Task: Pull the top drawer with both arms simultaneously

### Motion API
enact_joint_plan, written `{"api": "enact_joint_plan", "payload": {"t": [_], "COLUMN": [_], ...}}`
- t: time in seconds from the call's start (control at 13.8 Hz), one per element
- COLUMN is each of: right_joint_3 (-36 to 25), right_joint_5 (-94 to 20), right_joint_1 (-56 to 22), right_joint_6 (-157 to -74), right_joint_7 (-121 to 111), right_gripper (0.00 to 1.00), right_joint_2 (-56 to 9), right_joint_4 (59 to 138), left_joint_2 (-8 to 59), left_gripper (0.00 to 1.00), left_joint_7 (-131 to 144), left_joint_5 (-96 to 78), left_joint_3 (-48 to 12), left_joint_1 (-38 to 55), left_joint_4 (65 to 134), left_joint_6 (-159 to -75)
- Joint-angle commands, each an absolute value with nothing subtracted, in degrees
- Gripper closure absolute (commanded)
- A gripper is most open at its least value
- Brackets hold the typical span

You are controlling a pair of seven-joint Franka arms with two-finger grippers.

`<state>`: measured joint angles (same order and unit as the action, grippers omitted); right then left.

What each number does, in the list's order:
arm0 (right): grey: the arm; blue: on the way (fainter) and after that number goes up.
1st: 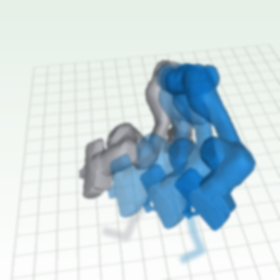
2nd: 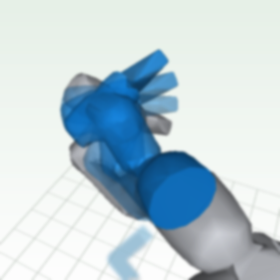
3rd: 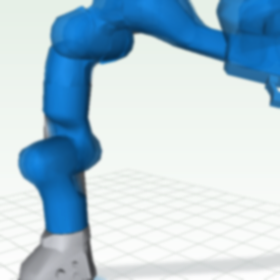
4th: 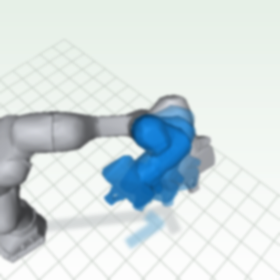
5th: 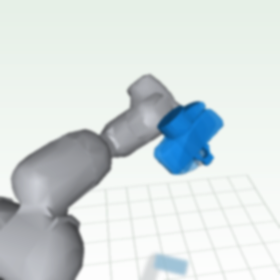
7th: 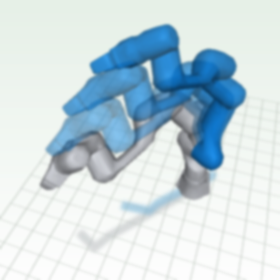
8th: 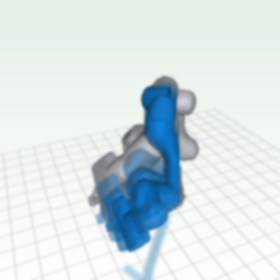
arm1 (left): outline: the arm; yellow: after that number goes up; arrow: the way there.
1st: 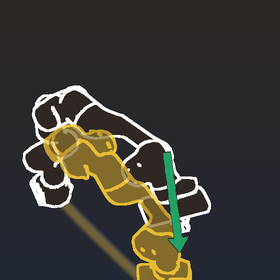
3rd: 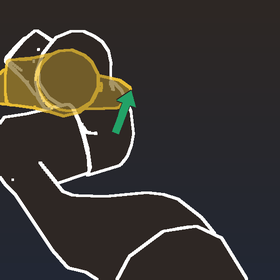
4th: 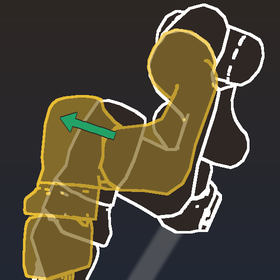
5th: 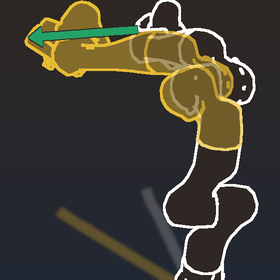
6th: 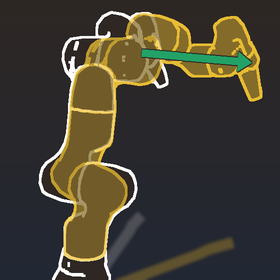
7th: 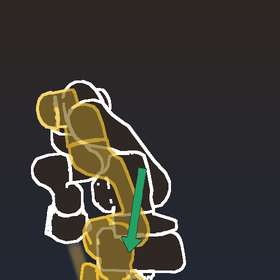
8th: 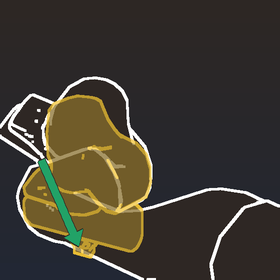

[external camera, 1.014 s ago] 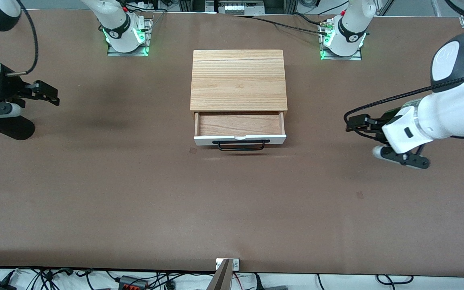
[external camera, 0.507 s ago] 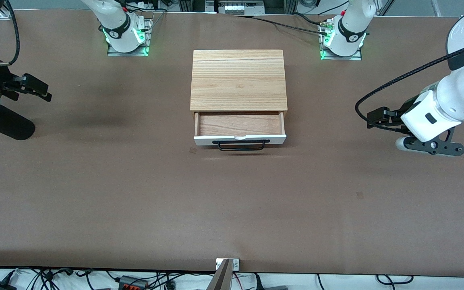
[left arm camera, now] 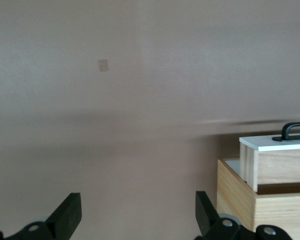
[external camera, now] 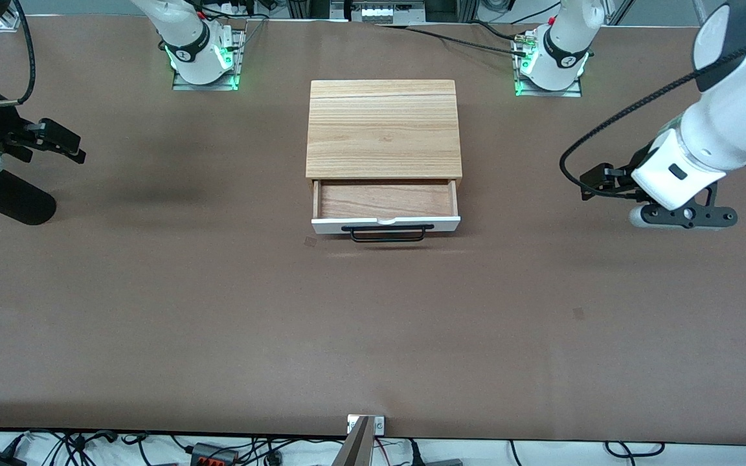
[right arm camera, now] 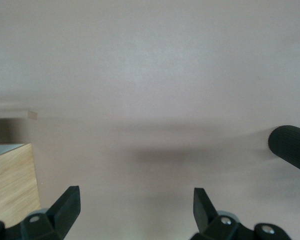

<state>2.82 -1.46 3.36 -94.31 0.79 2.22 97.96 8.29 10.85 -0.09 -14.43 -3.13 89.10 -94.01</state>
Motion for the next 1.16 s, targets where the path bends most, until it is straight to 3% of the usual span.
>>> {"api": "enact_joint_plan", "payload": {"t": [0.0, 1.09], "right_joint_3": [1.76, 1.85], "right_joint_5": [-0.88, -0.79], "right_joint_1": [1.67, 1.67], "right_joint_6": [-93.43, -93.96], "right_joint_7": [2.2, 1.49], "right_gripper": [0.0, 0.0], "right_joint_2": [1.41, 1.41], "right_joint_4": [96.42, 96.42], "left_joint_2": [1.41, 0.09], "left_gripper": [0.0, 0.0], "left_joint_7": [9.23, 10.37], "left_joint_5": [-0.34, -1.23], "left_joint_3": [-14.77, -13.18], "left_joint_1": [-4.05, -1.32], "left_joint_4": [98.17, 99.32], "left_joint_6": [-98.26, -97.73]}}
